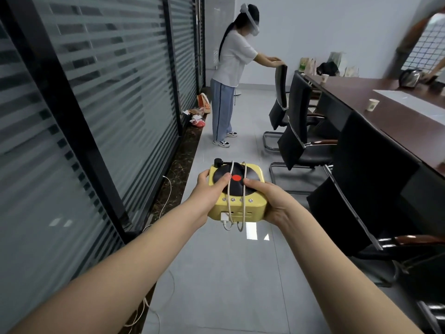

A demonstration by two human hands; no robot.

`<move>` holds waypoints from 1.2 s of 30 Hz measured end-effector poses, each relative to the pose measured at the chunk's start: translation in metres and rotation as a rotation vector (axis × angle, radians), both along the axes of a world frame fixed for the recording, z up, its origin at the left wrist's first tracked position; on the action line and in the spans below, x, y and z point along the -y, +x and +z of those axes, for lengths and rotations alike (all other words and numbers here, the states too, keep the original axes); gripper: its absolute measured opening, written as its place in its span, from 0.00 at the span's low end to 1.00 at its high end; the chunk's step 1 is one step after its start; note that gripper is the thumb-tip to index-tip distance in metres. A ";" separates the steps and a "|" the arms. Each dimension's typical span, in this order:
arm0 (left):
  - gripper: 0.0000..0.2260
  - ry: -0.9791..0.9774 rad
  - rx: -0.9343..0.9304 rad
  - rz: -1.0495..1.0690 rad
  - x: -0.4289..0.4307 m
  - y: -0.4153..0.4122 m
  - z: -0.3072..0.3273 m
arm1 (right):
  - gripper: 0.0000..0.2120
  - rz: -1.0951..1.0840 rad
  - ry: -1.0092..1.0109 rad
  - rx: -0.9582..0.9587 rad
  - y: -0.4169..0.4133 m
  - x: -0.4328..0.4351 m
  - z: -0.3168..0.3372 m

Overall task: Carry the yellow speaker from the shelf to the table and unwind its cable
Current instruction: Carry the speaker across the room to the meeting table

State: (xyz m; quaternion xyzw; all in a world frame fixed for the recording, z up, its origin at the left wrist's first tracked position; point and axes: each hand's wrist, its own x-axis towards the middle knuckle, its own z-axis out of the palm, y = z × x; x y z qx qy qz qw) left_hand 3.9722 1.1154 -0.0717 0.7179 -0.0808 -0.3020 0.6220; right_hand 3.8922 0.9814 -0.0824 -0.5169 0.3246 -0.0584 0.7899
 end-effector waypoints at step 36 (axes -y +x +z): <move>0.30 -0.034 0.010 -0.038 0.277 0.490 0.013 | 0.27 -0.043 -0.007 -0.002 0.476 0.267 0.026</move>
